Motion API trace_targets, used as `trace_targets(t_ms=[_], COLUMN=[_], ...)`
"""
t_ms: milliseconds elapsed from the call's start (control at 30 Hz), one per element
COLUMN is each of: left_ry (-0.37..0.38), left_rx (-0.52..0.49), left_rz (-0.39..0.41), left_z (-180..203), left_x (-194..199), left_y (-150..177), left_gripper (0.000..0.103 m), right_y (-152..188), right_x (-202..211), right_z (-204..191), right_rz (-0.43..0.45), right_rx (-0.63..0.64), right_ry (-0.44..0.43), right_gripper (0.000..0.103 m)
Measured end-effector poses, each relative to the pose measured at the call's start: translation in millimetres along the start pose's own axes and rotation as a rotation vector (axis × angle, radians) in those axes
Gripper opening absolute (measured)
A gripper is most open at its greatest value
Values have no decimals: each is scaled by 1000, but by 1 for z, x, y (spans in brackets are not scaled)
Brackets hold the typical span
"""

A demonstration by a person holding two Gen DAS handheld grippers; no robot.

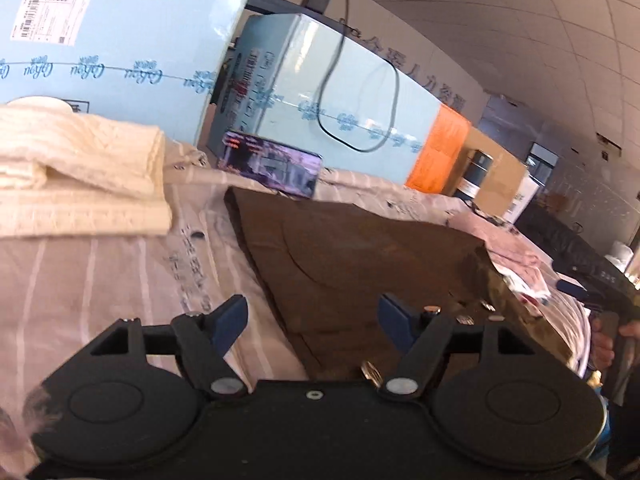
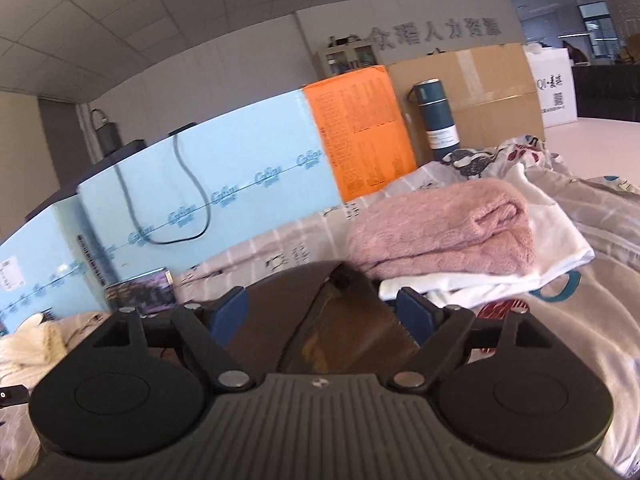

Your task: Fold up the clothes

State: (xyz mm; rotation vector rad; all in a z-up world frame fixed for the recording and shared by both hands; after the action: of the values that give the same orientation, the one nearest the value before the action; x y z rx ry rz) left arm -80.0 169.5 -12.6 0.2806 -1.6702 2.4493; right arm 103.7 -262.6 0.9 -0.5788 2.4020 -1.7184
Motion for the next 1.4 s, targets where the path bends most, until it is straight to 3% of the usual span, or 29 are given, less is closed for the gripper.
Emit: trace_targets(t_ms=[133,200,267,400,500,667,733,833,1033,1100,1233,1400], left_ry=[19,43,8,-42,-32,0,5,11,-41,-39,-33,-73], left_rx=[-59,-108,-218,-484,-494,-438,-418,-485,-482,-504,-566,-548], left_rz=[-103,-132,-111,-39,-24,-33,-21,21,5,-46,-57,-24], left_z=[19,31,44,70,71,66,66,74,65,68,77,72], left_x=[-1,-7,-10,-11,-15,-20,-22,-30,-48,-54,-51,-46], left_y=[33,42,48,65,65,59,52,42,31,36,46,42], left_gripper=[67,52,41,30,12,5,4,4,4,6,10,50], right_y=[30,43,53,61,65,71,71,69,61,59,62,67], right_x=[28,40,51,66,66,66,65,62,69,70,64,65], right_z=[-13,-14,-9,4,21,31,31,33,35,41,55,56], right_rz=[-29,-13,2,6,-20,-12,-4,15,62,61,10,6], right_rx=[-6,-27,-52,-27,-46,-64,-65,-93,-85,-70,-36,13], right_ry=[-53,-39,-18,33,105,113,115,122,144,179,291,298], right_gripper=[80,81,81,82,82,82,82,82,82,82,82,82])
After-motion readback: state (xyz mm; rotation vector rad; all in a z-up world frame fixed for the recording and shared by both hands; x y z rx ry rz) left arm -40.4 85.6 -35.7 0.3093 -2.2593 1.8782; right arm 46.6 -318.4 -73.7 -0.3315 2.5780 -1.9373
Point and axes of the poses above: each gripper's, at about its wrist camera, not at the fingertips, and x roughly against the way its jaws point, z to its right, y to its underside, the point moved 2 cm from there along -x, roughly the way its jaws point, and after that the axes turned 13 degrees about z, right-handed, at the moved point
